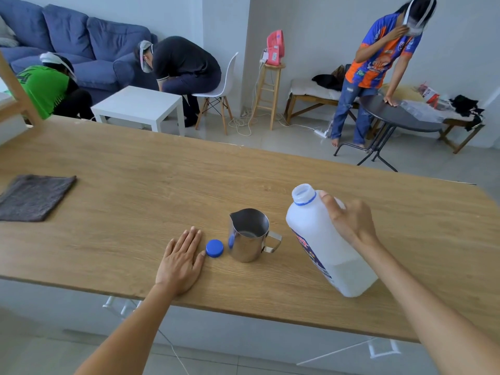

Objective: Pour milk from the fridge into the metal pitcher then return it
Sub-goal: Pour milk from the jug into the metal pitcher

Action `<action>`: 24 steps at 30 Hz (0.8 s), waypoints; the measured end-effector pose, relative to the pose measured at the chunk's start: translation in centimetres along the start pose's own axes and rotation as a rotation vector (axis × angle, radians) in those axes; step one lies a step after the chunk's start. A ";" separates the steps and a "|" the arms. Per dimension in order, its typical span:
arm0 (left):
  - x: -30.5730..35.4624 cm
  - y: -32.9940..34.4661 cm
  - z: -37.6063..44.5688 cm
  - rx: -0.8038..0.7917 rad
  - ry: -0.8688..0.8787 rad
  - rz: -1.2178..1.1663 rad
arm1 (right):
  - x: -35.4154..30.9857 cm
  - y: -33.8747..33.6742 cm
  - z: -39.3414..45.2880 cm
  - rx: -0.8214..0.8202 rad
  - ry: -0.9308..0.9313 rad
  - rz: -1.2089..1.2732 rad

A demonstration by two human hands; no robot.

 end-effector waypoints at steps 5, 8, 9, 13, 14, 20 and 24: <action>0.0 -0.2 -0.1 0.000 -0.003 0.002 | -1.2 0.7 1.0 -0.131 -0.082 -0.202; 0.0 -0.2 -0.1 0.001 -0.006 -0.005 | -2.4 1.1 1.3 -0.167 -0.083 -0.307; 0.0 -0.1 -0.1 0.001 -0.005 -0.007 | -2.7 1.3 1.3 -0.173 -0.083 -0.347; 0.0 -0.1 -0.1 0.000 -0.005 -0.019 | -3.7 1.9 1.1 -0.199 -0.090 -0.456; 0.0 -0.1 -0.1 0.002 -0.006 -0.022 | -3.8 2.1 1.1 -0.201 -0.096 -0.479; 0.1 -0.3 -0.2 0.009 -0.006 -0.035 | -4.2 3.1 1.1 -0.223 -0.096 -0.560; 0.1 -0.4 -0.2 0.016 -0.016 -0.027 | -4.3 3.4 1.0 -0.238 -0.083 -0.572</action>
Point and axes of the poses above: each hand's wrist, its own z-axis towards the middle knuckle, its own y-axis out of the palm, x = y × z, the point moved 1 cm from there along z, towards the middle knuckle, and after that the axes turned 14 degrees about z, right-handed, at the moved point
